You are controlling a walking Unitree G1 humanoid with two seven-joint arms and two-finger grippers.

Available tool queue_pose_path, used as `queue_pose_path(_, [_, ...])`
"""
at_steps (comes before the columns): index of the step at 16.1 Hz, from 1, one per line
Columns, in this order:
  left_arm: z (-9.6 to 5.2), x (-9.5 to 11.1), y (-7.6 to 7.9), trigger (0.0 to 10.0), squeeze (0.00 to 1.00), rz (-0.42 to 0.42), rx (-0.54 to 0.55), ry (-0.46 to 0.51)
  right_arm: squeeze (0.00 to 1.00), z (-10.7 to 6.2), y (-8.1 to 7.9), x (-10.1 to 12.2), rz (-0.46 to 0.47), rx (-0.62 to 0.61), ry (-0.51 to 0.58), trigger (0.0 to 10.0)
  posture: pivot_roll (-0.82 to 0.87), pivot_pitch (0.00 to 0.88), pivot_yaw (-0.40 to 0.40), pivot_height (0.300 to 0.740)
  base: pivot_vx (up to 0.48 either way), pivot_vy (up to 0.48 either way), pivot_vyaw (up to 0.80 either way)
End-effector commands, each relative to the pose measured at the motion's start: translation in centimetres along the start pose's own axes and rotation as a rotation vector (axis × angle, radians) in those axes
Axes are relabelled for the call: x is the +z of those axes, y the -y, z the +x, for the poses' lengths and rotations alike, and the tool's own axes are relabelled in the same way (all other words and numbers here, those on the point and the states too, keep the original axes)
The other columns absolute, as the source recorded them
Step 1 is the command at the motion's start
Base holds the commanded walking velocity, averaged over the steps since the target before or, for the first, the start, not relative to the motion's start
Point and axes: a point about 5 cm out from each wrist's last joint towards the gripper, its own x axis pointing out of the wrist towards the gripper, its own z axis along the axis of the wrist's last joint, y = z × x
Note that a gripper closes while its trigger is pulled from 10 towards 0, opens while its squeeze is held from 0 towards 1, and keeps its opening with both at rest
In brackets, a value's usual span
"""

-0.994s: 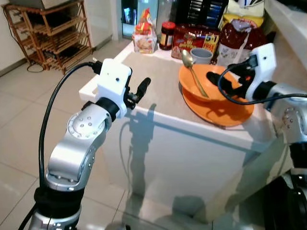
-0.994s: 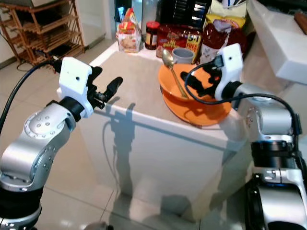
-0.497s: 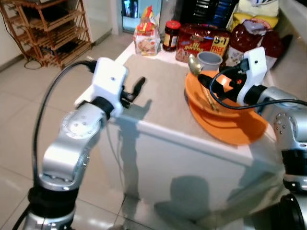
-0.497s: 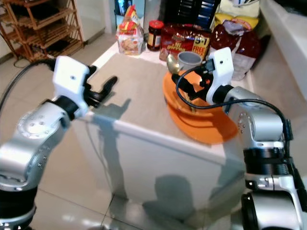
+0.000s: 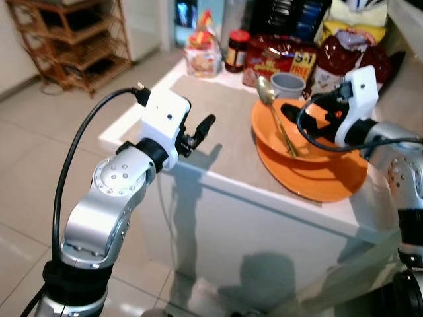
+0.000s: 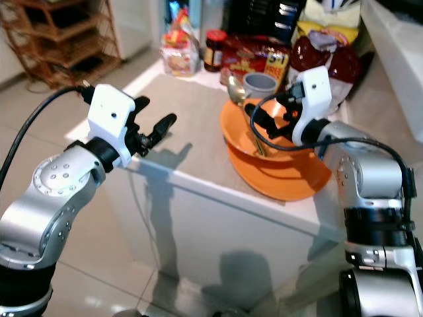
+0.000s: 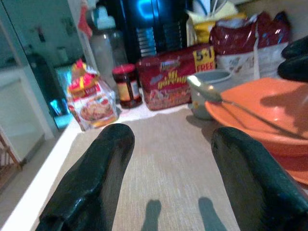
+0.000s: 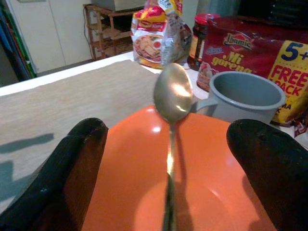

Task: Setting the table

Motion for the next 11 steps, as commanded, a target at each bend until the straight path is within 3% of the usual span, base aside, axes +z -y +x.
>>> queue_pose_path(1, [-0.1, 0.1, 0.5, 10.0, 0.0, -0.001, -0.049, 0.001, 0.0, 0.2, 0.3, 0.0, 0.026, -0.029, -0.039, 10.0, 0.06, 0.013, -0.07, 0.74, 0.0, 0.0, 0.0])
queue_pose_path(6, [-0.9, -0.3, 1.8, 10.0, 0.0, 0.015, -0.223, -0.036, 0.0, 3.1, 0.1, -0.5, 0.058, -0.046, -0.158, 10.0, 0.06, 0.007, -0.057, 0.74, 0.0, 0.0, 0.0])
queue_pose_path(8, [-1.1, -0.4, 2.0, 10.0, 0.0, 0.019, -0.254, -0.041, 0.0, 4.7, -0.1, -0.6, 0.09, 0.012, -0.211, 10.0, 0.06, 0.01, -0.055, 0.74, 0.0, 0.0, 0.0])
queue_pose_path(11, [-1.2, -0.1, 2.1, 10.0, 0.0, 0.018, -0.27, -0.037, 0.0, 5.9, 0.5, 0.0, 0.08, 0.009, -0.262, 10.0, 0.07, 0.019, -0.065, 0.74, 0.0, 0.0, 0.0])
